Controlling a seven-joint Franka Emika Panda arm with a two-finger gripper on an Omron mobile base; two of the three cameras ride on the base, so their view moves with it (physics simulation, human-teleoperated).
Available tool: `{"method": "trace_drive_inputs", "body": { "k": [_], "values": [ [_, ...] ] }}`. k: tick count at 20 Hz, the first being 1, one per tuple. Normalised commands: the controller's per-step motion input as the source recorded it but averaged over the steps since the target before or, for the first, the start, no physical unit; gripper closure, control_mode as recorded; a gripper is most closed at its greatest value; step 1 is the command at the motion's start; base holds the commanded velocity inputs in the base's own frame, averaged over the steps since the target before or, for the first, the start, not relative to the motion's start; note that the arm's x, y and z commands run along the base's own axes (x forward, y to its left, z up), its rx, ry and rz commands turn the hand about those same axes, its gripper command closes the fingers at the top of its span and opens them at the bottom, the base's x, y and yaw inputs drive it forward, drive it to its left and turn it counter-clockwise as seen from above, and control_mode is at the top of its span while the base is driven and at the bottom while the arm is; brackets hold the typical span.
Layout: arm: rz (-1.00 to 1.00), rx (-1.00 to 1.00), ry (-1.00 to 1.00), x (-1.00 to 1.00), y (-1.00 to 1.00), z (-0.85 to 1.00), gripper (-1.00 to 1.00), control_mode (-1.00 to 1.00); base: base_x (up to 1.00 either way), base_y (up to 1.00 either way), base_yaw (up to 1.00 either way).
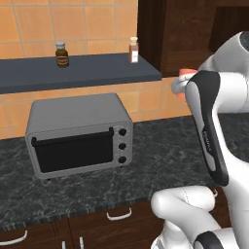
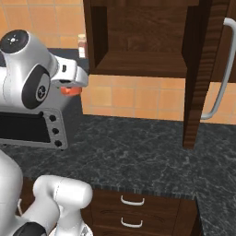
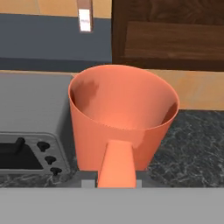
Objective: Gather all objects into one cabinet and sort the glasses and bowls to opposite sides.
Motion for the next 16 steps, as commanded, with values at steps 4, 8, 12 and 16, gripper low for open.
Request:
{"method": "trace_drive_inputs", "body": {
  "k": [4, 8, 12, 16],
  "values": [
    [0.00, 0.00, 0.00, -0.12, 0.17, 0.00, 1.00, 1.00, -0.29, 0.14, 0.00],
    [0.00, 0.00, 0.00, 0.00, 0.00, 0.00, 1.00, 1.00, -0.79, 0.49, -0.31],
    [0.00, 0.00, 0.00, 0.00, 0.00, 0.00, 1.00, 1.00, -0.39, 0.97, -0.54],
    [0.00, 0.00, 0.00, 0.00, 0.00, 0.00, 1.00, 1.00, -0.61, 0.69, -0.62]
  ]
}}
